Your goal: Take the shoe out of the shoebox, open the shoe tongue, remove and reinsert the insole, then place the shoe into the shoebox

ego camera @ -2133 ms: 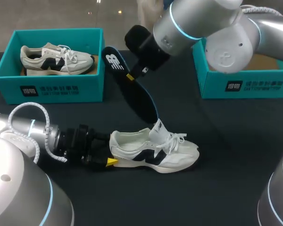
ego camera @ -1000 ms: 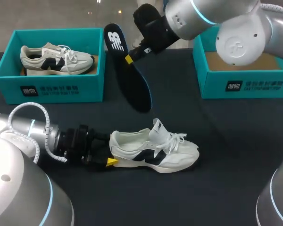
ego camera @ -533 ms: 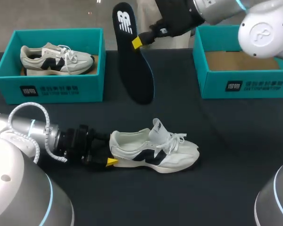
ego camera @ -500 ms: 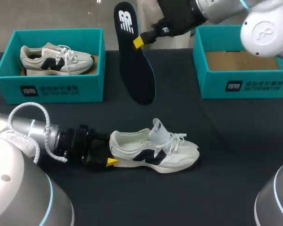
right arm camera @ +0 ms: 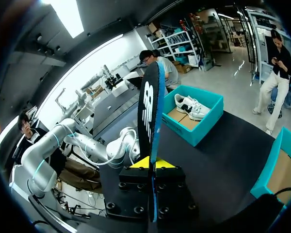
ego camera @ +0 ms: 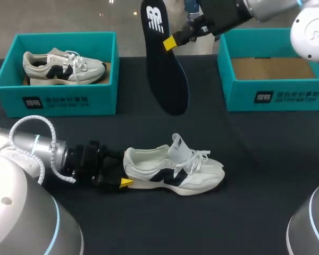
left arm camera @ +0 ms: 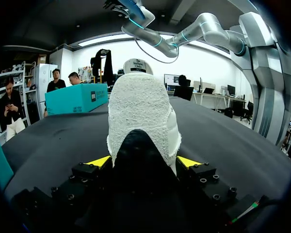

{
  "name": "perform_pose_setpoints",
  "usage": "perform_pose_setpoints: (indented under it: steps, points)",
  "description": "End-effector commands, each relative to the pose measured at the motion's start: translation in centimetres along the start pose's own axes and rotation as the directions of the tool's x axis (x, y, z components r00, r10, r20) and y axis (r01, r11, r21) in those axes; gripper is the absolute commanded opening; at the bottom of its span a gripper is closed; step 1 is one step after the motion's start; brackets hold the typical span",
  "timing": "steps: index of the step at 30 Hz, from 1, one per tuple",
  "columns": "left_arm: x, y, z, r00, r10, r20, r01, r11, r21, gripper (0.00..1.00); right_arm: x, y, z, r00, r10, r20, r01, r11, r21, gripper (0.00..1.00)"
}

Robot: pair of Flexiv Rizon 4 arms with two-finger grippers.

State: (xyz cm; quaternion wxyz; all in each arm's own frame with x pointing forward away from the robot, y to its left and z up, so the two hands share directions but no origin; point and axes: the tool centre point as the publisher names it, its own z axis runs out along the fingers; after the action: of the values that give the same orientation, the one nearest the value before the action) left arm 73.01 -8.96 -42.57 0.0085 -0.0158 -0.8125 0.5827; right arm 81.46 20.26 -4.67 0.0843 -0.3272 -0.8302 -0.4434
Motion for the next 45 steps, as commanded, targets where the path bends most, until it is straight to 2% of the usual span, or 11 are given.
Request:
perform_pose_setpoints:
  steps: [1, 5, 6, 8, 15, 19, 24, 28, 36, 41, 45]
  points:
    - [0.0, 0.1, 0.1, 1.0, 0.0, -0.001, 0.0, 1.0, -0.002, 0.0, 0.0, 0.1, 0.2, 1.0, 0.001, 0.001, -0.001, 1.0, 0.0, 0.0]
    - [0.0, 0.1, 0.1, 1.0, 0.0, -0.001, 0.0, 1.0, -0.002, 0.0, 0.0, 0.1, 0.2, 1.0, 0.001, 0.001, -0.001, 1.0, 0.0, 0.0]
    - [0.0, 0.1, 0.1, 1.0, 0.0, -0.001, 0.0, 1.0, -0.002, 0.0, 0.1, 0.1, 0.3, 1.0, 0.026, 0.003, -0.027, 0.999, 0.045, 0.0]
    - [0.0, 0.1, 0.1, 1.0, 0.0, -0.001, 0.0, 1.0, -0.002, 0.0, 0.3, 0.2, 0.4, 0.996, 0.077, -0.046, -0.074, 0.995, 0.067, 0.0]
    - [0.0, 0.1, 0.1, 1.0, 0.0, -0.001, 0.0, 1.0, -0.002, 0.0, 1.1, 1.0, 0.2, 0.968, 0.227, -0.107, -0.215, 0.97, 0.114, 0.0]
    - [0.0, 0.1, 0.1, 1.0, 0.0, -0.001, 0.0, 1.0, -0.002, 0.0, 1.6, 1.8, -0.5, 0.965, 0.231, -0.127, -0.223, 0.972, 0.079, 0.0]
    - [0.0, 0.1, 0.1, 1.0, 0.0, -0.001, 0.0, 1.0, -0.002, 0.0, 2.3, 2.5, -0.9, 0.979, 0.165, -0.117, -0.17, 0.985, -0.038, 0.0]
    - [0.0, 0.1, 0.1, 1.0, 0.0, -0.001, 0.0, 1.0, -0.002, 0.0, 2.2, 2.5, -0.6, 0.983, 0.144, -0.11, -0.154, 0.984, -0.092, 0.0]
    - [0.0, 0.1, 0.1, 1.0, 0.0, -0.001, 0.0, 1.0, -0.002, 0.0, 2.3, 2.4, -1.6, 0.976, 0.159, -0.149, -0.177, 0.978, -0.113, 0.0]
    - [0.0, 0.1, 0.1, 1.0, 0.0, -0.001, 0.0, 1.0, -0.002, 0.0, 2.6, 2.4, -2.3, 0.979, 0.144, -0.146, -0.163, 0.978, -0.128, 0.0]
    - [0.0, 0.1, 0.1, 1.0, 0.0, -0.001, 0.0, 1.0, -0.002, 0.0, 2.5, 2.4, -2.2, 0.982, 0.144, -0.124, -0.158, 0.982, -0.107, 0.0]
